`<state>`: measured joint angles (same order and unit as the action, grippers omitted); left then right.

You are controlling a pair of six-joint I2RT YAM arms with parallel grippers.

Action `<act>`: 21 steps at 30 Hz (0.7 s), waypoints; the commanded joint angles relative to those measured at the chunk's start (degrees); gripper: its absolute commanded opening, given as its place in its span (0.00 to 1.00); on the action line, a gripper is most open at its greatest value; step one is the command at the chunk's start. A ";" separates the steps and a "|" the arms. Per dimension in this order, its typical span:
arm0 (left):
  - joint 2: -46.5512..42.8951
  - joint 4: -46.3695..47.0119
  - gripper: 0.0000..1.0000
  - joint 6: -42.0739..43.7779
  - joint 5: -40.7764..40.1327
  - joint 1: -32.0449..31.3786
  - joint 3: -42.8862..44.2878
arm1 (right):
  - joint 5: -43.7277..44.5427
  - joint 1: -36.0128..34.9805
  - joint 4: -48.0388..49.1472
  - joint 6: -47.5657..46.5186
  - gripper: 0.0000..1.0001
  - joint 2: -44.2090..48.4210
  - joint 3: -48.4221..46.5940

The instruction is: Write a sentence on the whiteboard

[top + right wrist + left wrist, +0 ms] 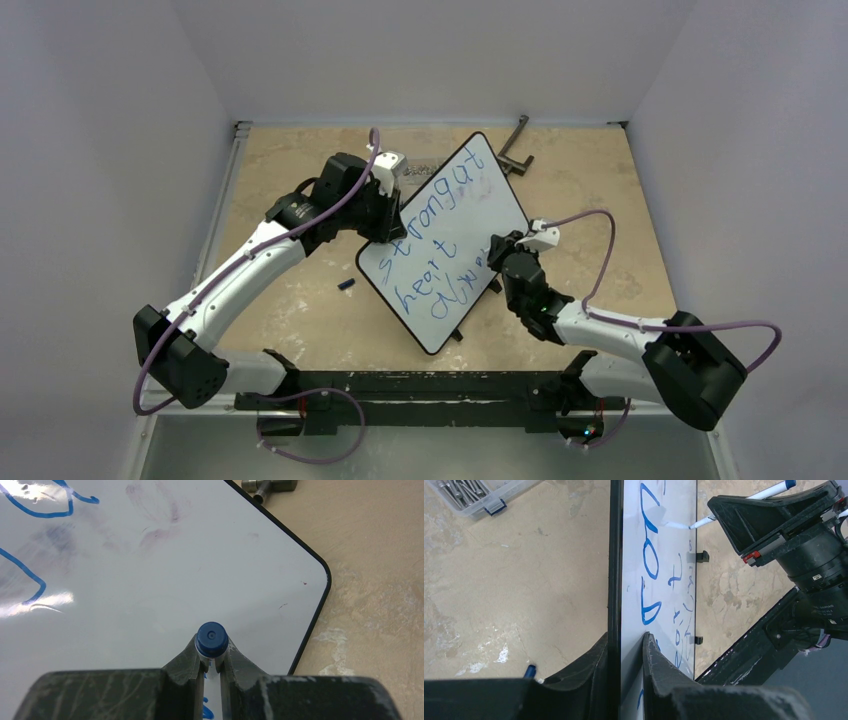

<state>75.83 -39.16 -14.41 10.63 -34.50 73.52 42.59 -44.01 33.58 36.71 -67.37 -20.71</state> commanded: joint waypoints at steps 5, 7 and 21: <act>0.63 -6.63 0.00 9.84 -14.77 1.01 -0.82 | 0.80 -0.02 -1.30 2.78 0.00 -0.42 1.28; 0.67 -6.63 0.00 9.84 -14.76 1.00 -0.83 | 1.11 -0.02 -1.26 2.31 0.00 -0.80 0.65; 0.63 -6.46 0.00 9.93 -14.41 0.93 -0.92 | 3.14 0.56 -0.03 -2.87 0.00 -4.08 -6.44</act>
<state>75.83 -39.29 -14.41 10.63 -34.50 73.52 45.80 -43.68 32.10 35.05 -70.24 -23.49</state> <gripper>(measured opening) 0.200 0.099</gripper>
